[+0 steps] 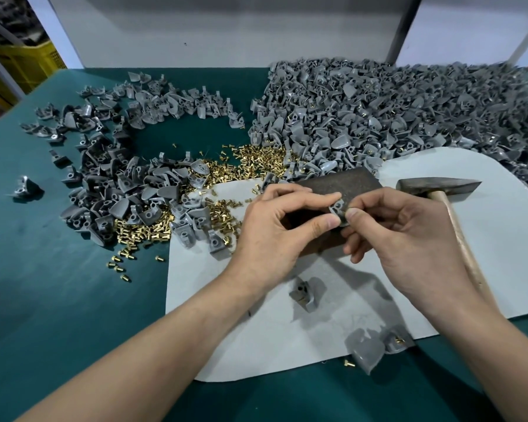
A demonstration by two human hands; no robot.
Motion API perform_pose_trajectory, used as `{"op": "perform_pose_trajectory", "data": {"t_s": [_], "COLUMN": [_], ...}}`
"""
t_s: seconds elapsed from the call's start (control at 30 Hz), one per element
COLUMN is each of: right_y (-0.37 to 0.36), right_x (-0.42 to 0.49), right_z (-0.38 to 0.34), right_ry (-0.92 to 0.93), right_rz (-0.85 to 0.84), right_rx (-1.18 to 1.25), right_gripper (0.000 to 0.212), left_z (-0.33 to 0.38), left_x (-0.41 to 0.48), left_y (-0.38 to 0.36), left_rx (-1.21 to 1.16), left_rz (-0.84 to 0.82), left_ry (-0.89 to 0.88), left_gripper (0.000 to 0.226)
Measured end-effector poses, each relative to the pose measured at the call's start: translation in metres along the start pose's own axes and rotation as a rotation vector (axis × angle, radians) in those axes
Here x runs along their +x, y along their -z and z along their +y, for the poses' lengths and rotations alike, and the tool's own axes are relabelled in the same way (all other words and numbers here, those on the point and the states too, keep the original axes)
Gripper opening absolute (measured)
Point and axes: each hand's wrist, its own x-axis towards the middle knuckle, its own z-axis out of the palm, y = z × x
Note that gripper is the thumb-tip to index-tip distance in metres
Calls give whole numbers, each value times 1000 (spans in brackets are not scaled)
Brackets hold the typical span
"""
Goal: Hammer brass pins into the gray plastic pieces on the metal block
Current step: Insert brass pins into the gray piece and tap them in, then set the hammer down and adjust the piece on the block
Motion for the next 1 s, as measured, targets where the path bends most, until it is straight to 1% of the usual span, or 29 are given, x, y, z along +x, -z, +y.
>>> {"op": "perform_pose_trajectory", "data": {"t_s": [0.27,0.4,0.5,0.63,0.67,0.7,0.73,0.77,0.8,0.83,0.87,0.9,0.93,0.97,1.0], "right_y": [0,2,4,15,22,31,44,57,69,77,82,85,86,86,87], "right_x": [-1,-1,0,4,6,10,14,18,21,22,22,22,22,23,24], "right_z": [0,-1,0,1,1,1,2,4,5,6,7,10,12,12,9], "right_ry": [4,-57,-78,-29,8,57,86,57,-41,-189,-330,-404,-426,-437,-461], "right_rz": [-16,-9,31,125,185,254,319,342,305,236,152,91,62,54,43], "right_rx": [-14,65,102,53,-12,-138,-334,-565,-774,-930,-1036,-1100,-1121,-1096,-996], "right_gripper": [15,19,23,16,12,6,8,19,30,39,44,44,40,34,27], "left_z": [-2,-1,-2,-4,-5,-6,-5,-6,-5,-5,-4,-3,-2,-1,0], "left_x": [0,1,1,1,1,1,1,0,1,0,0,1,1,3,3], "left_y": [0,-1,0,2,2,2,2,1,1,1,1,1,2,2,3], "left_rx": [6,-14,-28,-36,-48,-63,-81,-95,-101,-90,-67,-31,14,61,100], "left_rz": [5,12,9,11,6,2,0,4,10,18,28,43,64,86,106], "left_ry": [-24,-13,4,25,38,50,55,52,42,39,37,25,12,-1,-4], "left_gripper": [25,24,25,24,24,24,24,23,22,21,21,22,21,20,18]}}
